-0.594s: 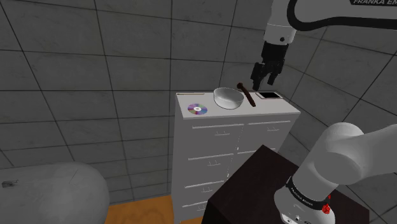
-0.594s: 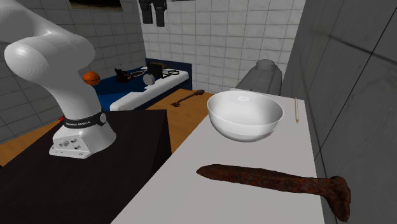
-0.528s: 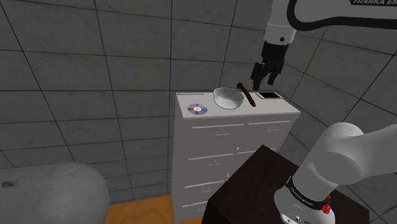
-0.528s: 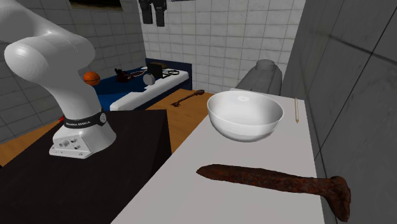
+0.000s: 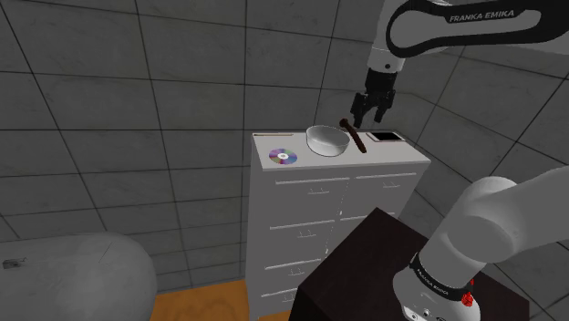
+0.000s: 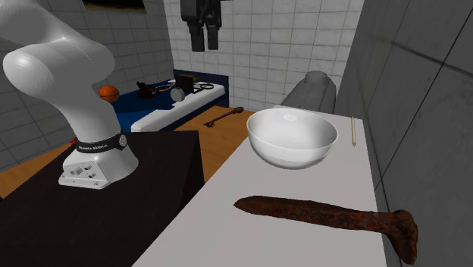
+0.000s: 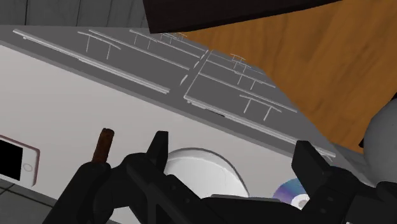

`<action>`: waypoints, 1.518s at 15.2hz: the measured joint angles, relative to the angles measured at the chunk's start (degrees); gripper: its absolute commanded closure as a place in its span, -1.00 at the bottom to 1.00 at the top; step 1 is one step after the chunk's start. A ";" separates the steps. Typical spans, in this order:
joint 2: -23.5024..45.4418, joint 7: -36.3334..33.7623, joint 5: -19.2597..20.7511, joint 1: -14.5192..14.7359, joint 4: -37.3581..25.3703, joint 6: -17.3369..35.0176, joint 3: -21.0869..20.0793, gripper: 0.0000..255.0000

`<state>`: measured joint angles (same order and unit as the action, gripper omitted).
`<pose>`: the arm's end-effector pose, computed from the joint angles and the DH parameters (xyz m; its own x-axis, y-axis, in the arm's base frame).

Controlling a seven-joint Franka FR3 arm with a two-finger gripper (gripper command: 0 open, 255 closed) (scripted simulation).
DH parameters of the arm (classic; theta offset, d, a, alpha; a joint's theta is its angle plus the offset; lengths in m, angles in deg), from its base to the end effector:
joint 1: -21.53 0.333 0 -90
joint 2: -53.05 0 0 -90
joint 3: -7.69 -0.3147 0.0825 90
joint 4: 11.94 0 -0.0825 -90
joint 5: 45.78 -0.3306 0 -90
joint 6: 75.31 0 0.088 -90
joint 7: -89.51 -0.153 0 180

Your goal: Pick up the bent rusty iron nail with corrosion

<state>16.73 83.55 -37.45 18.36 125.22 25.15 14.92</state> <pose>0.2994 -0.0798 0.4990 0.9728 -0.2317 -0.0032 -0.2309 -0.9705 0.0687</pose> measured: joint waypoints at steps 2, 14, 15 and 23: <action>3.17 1.01 0.44 -0.79 -1.11 2.38 1.87 -1.00; 24.84 8.44 -2.45 -4.00 -11.50 14.83 12.41 -1.00; 27.09 9.24 -3.31 -4.21 -12.61 15.92 13.17 -1.00; 44.00 17.12 -12.12 -8.12 -25.05 19.17 17.72 -1.00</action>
<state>60.73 100.67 -49.57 10.24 100.17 44.31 32.65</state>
